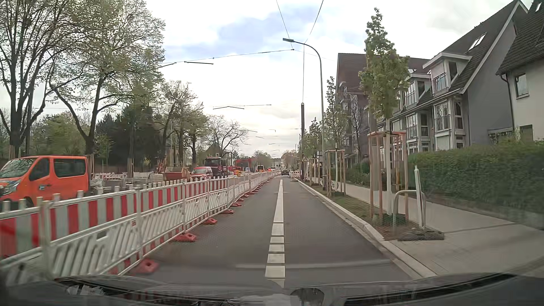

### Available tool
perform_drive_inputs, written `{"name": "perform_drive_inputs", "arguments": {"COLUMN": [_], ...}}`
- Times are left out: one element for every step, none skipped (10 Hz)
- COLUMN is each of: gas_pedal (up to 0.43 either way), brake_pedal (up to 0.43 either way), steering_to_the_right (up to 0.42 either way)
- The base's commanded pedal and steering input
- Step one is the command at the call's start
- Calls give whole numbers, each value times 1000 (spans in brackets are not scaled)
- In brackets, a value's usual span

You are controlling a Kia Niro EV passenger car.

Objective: Follow the waypoints while adhering to traffic rules and regulations

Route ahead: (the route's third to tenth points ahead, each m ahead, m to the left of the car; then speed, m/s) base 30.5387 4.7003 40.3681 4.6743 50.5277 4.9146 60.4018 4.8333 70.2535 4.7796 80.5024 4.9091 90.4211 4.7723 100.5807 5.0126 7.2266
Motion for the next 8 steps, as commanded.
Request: {"name": "perform_drive_inputs", "arguments": {"gas_pedal": [67, 67, 67, 67, 67, 67, 67, 67], "brake_pedal": [0, 0, 0, 0, 0, 0, 0, 0], "steering_to_the_right": [3, 3, 3, 3, 3, 2, 2, 2]}}
